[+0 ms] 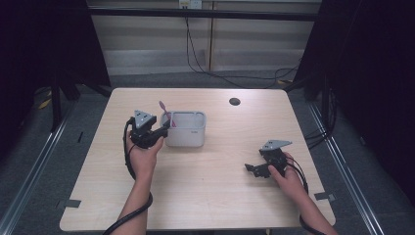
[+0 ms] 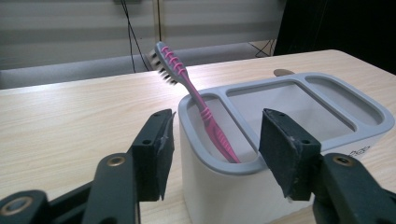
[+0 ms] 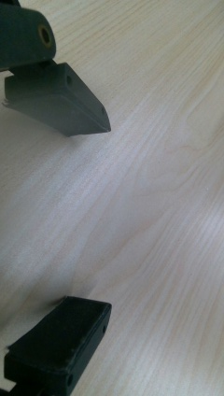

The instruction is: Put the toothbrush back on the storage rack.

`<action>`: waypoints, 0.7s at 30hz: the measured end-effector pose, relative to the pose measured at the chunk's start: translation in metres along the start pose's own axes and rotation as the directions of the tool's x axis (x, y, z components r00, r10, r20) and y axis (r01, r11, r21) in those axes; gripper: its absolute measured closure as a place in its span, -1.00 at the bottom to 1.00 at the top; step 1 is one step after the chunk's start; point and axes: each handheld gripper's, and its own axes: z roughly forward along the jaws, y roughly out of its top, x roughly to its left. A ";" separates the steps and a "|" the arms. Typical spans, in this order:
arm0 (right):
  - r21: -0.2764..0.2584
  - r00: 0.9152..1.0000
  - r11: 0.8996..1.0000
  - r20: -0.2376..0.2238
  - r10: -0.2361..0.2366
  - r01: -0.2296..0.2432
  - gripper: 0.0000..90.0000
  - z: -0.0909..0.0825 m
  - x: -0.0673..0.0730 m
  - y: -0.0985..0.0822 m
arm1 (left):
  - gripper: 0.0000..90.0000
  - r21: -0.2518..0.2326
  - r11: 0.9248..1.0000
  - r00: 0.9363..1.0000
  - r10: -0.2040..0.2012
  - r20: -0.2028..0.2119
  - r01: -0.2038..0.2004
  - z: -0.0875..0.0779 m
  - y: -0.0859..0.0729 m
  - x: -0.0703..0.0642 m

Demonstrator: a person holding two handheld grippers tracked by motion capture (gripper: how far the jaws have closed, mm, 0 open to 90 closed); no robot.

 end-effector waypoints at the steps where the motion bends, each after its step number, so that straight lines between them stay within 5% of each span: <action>1: -0.001 1.000 1.000 -0.001 0.000 0.000 -0.75 0.000 0.000 0.000 | -0.03 -0.006 1.000 1.000 -0.008 0.000 0.008 0.000 0.000 0.000; 21: -0.001 1.000 1.000 -0.001 0.001 -0.001 -0.75 0.000 0.000 0.000 | -0.23 -0.006 1.000 1.000 -0.006 -0.003 0.006 -0.019 -0.005 0.012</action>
